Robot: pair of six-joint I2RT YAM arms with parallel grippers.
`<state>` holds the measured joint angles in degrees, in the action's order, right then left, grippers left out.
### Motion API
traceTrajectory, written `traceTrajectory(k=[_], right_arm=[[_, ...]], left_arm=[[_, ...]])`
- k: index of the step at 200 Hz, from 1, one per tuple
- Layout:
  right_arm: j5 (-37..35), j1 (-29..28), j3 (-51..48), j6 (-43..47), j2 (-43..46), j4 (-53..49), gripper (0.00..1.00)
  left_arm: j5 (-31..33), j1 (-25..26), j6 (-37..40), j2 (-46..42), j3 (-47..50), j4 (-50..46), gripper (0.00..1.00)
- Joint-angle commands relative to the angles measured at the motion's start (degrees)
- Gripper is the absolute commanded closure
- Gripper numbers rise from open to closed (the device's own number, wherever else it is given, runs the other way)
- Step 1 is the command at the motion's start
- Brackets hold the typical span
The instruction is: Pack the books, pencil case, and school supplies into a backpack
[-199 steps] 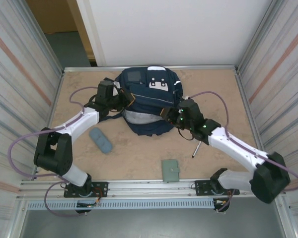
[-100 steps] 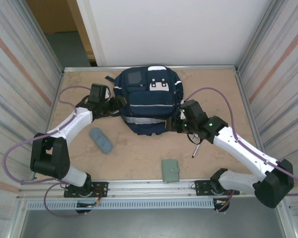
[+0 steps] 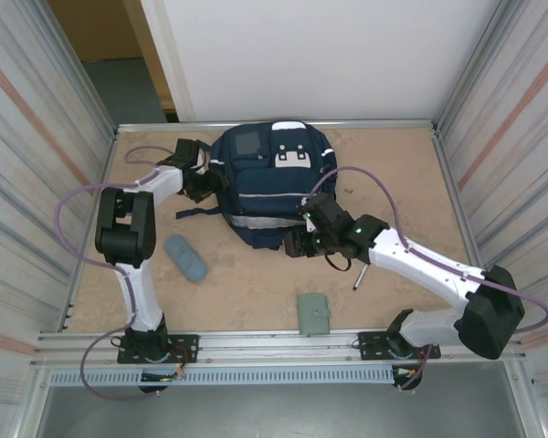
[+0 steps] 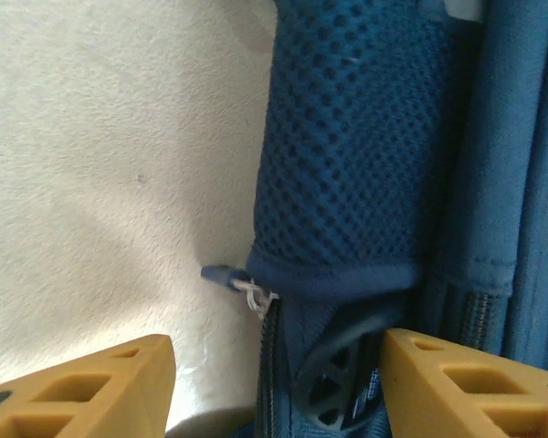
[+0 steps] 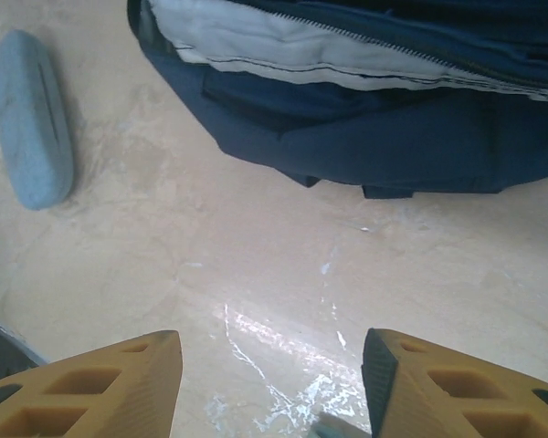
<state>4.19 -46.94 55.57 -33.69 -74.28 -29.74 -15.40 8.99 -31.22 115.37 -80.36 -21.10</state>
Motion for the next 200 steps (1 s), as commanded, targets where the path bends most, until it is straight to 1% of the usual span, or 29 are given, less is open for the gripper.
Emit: traceTrajectory(k=[1,14,34,60,77,101,122,137,161,176,188,200], right_arm=[[-0.86,-0.13,0.97,-1.80,-3.06,4.55,0.46],[-1.96,0.01,0.87,-2.07,-5.49,6.39,0.46],[-6.05,0.40,0.09,1.28,-9.30,10.41,0.50],[-5.93,5.13,3.26,3.84,-15.74,9.47,0.52],[-6.03,7.91,4.35,5.51,-18.42,9.69,0.51],[-5.71,13.32,5.15,6.88,-21.38,10.81,0.51],[-3.24,17.15,5.42,8.97,-23.36,13.57,0.51],[-2.79,18.48,7.01,11.19,-25.17,14.78,0.51],[-6.03,20.62,10.96,14.37,-29.58,15.01,0.50],[-6.55,23.10,13.13,14.08,-31.44,14.15,0.50],[-6.02,24.72,13.85,12.78,-30.57,12.68,0.50],[-5.70,25.21,13.56,12.32,-27.49,10.81,0.50]], left_arm=[[-0.69,0.97,-0.49,0.59,-0.46,2.22,0.50],[-0.09,1.96,-1.46,-0.77,2.22,3.47,0.56],[-0.45,4.33,-3.63,-3.67,6.93,4.67,0.58],[3.14,7.79,-5.81,-7.43,11.84,3.52,0.63],[3.87,10.35,-8.37,-9.85,15.05,2.82,0.63],[5.25,15.59,-12.13,-13.06,17.93,1.69,0.63],[3.40,21.31,-16.07,-16.72,20.79,4.10,0.62],[1.49,23.91,-17.72,-18.57,21.46,4.73,0.61],[-4.31,24.41,-21.65,-21.31,22.25,6.21,0.56],[-3.80,24.33,-22.00,-24.34,23.25,5.54,0.53],[-3.25,22.77,-21.59,-26.62,24.32,4.89,0.52],[-7.68,18.83,-20.56,-27.60,24.60,4.40,0.50]])
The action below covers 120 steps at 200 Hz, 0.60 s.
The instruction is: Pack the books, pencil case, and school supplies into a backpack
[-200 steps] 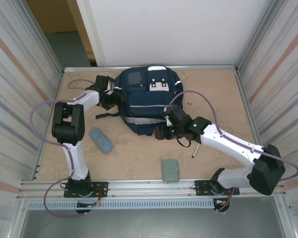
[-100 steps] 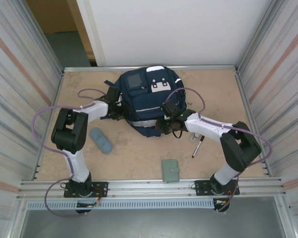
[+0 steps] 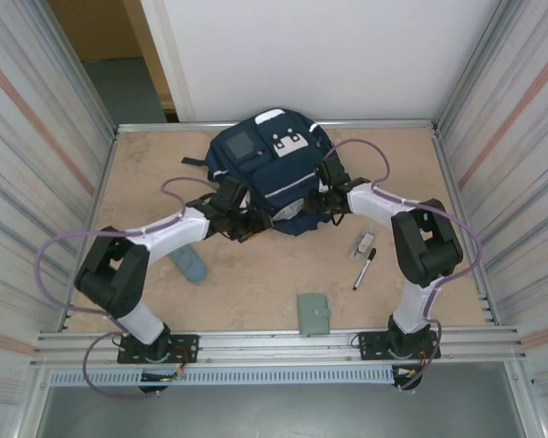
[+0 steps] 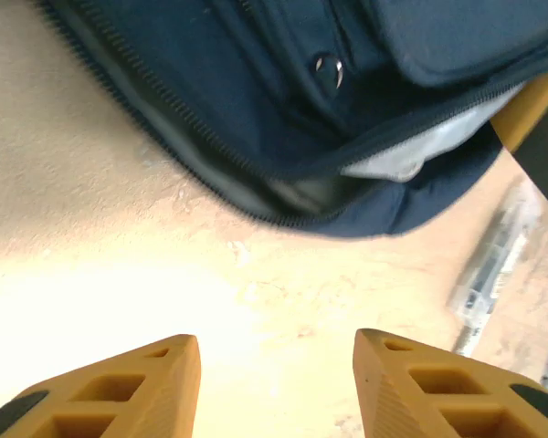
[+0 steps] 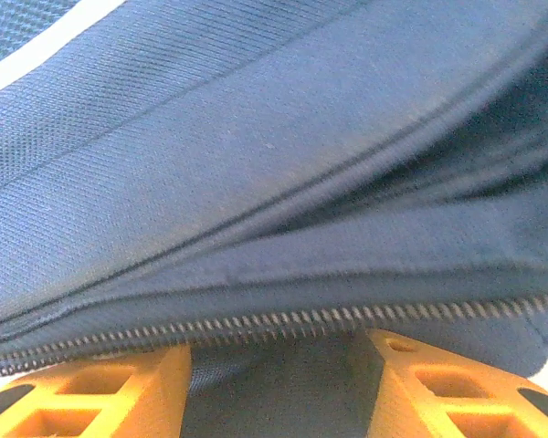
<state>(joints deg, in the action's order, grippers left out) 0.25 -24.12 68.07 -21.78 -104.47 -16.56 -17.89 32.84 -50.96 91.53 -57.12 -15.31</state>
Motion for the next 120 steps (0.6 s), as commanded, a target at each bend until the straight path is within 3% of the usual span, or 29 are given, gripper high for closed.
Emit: traceTrajectory(k=[1,15,53,96,120], right_arm=[[-1.76,2.36,1.03,0.41,3.04,-2.57,0.50],[-2.23,0.62,-0.02,1.41,7.95,-4.75,0.49],[-11.20,-8.27,-2.28,2.31,18.52,-12.60,0.48],[-13.72,-17.85,-6.27,-4.50,27.18,-16.45,0.47],[-11.77,-21.19,-9.20,-9.18,29.25,-14.06,0.47]], left_arm=[[-5.69,-5.39,-0.69,-3.78,1.30,-1.52,0.50],[-8.92,-10.66,1.31,-3.79,0.35,-2.08,0.48],[-4.53,-22.10,8.51,4.67,-9.27,-3.36,0.42],[-5.55,-24.40,13.79,19.89,-22.40,-0.66,0.36],[-6.46,-24.75,16.35,27.55,-29.42,-1.63,0.38]])
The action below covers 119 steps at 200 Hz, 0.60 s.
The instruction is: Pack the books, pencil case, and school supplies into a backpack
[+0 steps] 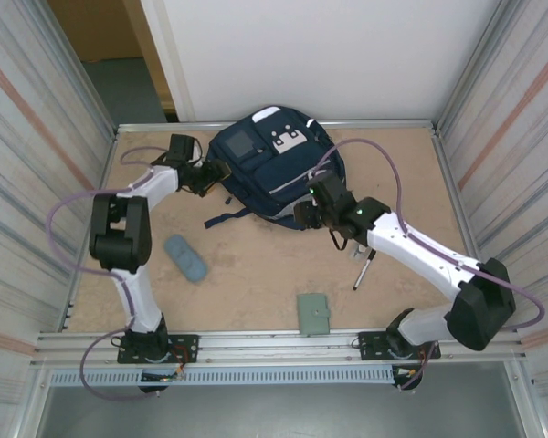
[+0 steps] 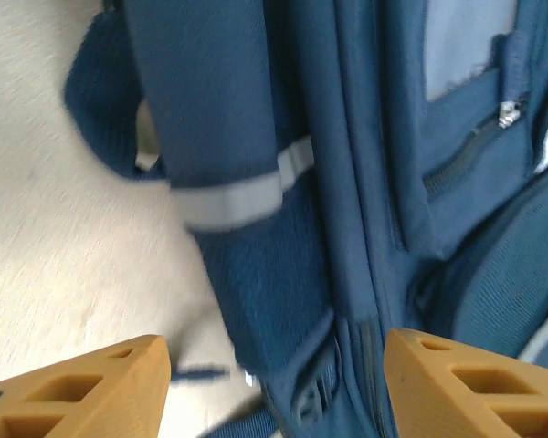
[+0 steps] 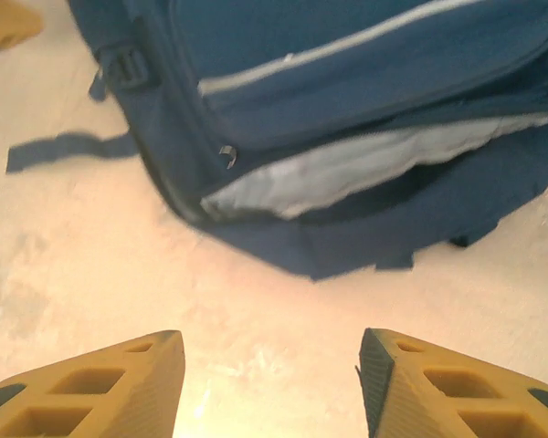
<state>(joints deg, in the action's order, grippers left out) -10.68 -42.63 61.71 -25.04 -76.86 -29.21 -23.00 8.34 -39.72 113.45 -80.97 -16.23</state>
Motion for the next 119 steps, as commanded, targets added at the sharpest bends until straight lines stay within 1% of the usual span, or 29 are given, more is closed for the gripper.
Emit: traceTrajectory(k=[1,14,27,33,39,46,53,59,65,71,79,99,119], right_arm=[[-0.80,-2.78,-2.96,-6.05,1.63,-1.35,0.47],[-0.94,-4.41,-3.94,-7.34,1.90,-0.27,0.47],[-1.04,-5.20,-4.53,-8.08,1.35,0.70,0.47],[-0.34,-5.18,-4.58,-8.26,0.63,1.17,0.47],[0.80,-5.02,-4.49,-8.20,-0.36,1.70,0.46],[4.37,-4.28,-4.57,-7.78,-1.69,2.81,0.43],[10.73,-2.54,-4.91,-7.80,-3.15,5.00,0.44],[15.83,-0.88,-5.14,-8.82,-4.46,6.90,0.45],[19.35,0.29,-5.34,-9.88,-5.61,8.64,0.46],[21.57,1.19,-5.31,-10.49,-6.69,10.02,0.46],[22.58,1.67,-4.80,-10.65,-8.26,11.11,0.46],[22.41,2.00,-2.70,-9.37,-12.87,12.05,0.46],[21.84,3.02,-1.58,-7.41,-18.56,14.84,0.46]], left_arm=[[-1.25,-0.25,5.10,5.81,-5.72,-0.72,0.38],[-0.91,-0.30,3.34,8.30,-5.40,1.92,0.43],[-0.80,-0.27,1.27,8.50,-2.85,6.13,0.50],[0.06,-0.25,0.70,8.20,-1.73,7.15,0.55],[1.82,-0.15,0.85,7.65,-0.69,7.42,0.64],[5.21,0.26,2.02,6.92,0.44,6.90,0.76],[8.18,0.78,3.20,4.73,1.47,6.09,0.87],[10.24,1.21,3.98,3.11,3.22,6.12,0.95],[10.92,1.62,4.27,1.33,4.98,6.50,1.00],[10.92,1.91,4.09,-0.61,7.13,7.35,1.00],[10.28,2.25,3.23,-3.32,10.23,9.07,1.00],[9.39,2.82,-0.40,-9.58,16.80,10.83,1.00],[9.83,3.85,-2.29,-15.36,20.53,8.49,1.00]])
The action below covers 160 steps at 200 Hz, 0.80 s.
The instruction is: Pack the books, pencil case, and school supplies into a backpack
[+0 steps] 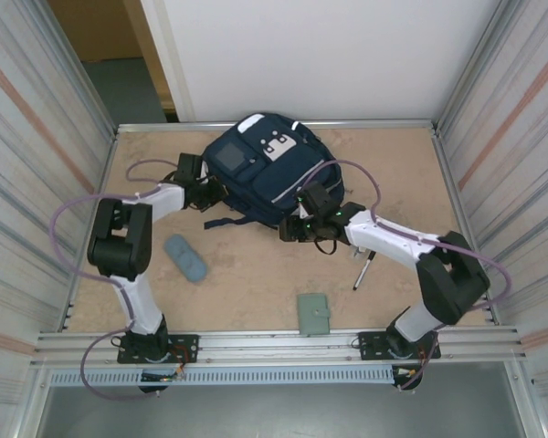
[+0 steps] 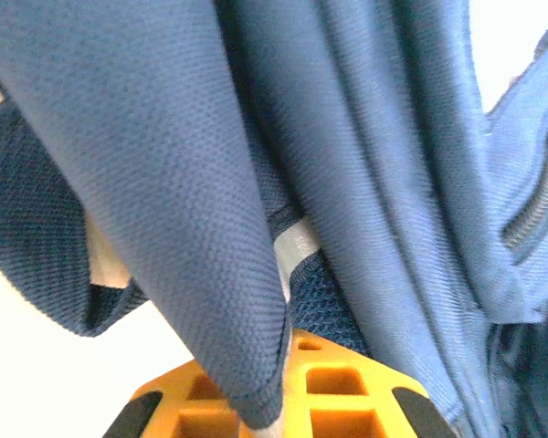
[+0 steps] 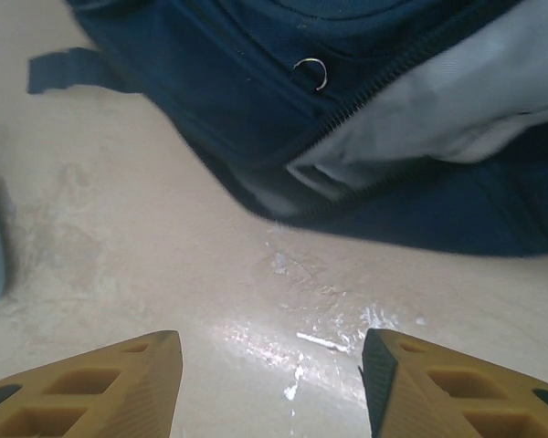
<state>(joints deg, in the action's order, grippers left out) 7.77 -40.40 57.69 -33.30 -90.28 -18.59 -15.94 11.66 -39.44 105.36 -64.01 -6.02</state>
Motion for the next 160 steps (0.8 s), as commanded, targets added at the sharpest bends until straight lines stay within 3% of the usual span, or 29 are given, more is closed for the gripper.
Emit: traceTrajectory(k=[1,28,50,61,110,138,160], right_arm=[[3.44,0.91,2.52,1.08,-5.46,4.37,0.46],[4.46,7.15,7.13,7.50,-11.91,4.75,0.48],[13.38,12.82,12.77,11.76,-17.14,3.45,0.62],[14.56,13.21,14.49,13.07,-17.02,2.48,0.64],[3.34,5.37,7.05,19.10,-2.59,0.09,0.52],[-2.02,-2.47,1.59,16.24,5.26,-1.15,0.49],[-6.27,-9.15,0.21,10.54,6.54,1.62,0.49]], left_arm=[[2.85,0.67,-2.57,-7.54,3.69,-1.89,1.00],[5.75,5.10,-3.60,-13.84,7.52,-4.95,1.00],[3.03,8.44,-5.93,-15.46,10.10,-3.01,1.00],[1.10,9.06,-6.33,-15.27,10.39,-2.59,1.00],[1.96,9.08,-17.26,-22.82,18.26,2.53,1.00],[1.01,10.43,-12.07,-25.32,12.40,-8.58,0.97],[0.59,11.58,-13.14,-26.15,11.71,-9.44,0.97]])
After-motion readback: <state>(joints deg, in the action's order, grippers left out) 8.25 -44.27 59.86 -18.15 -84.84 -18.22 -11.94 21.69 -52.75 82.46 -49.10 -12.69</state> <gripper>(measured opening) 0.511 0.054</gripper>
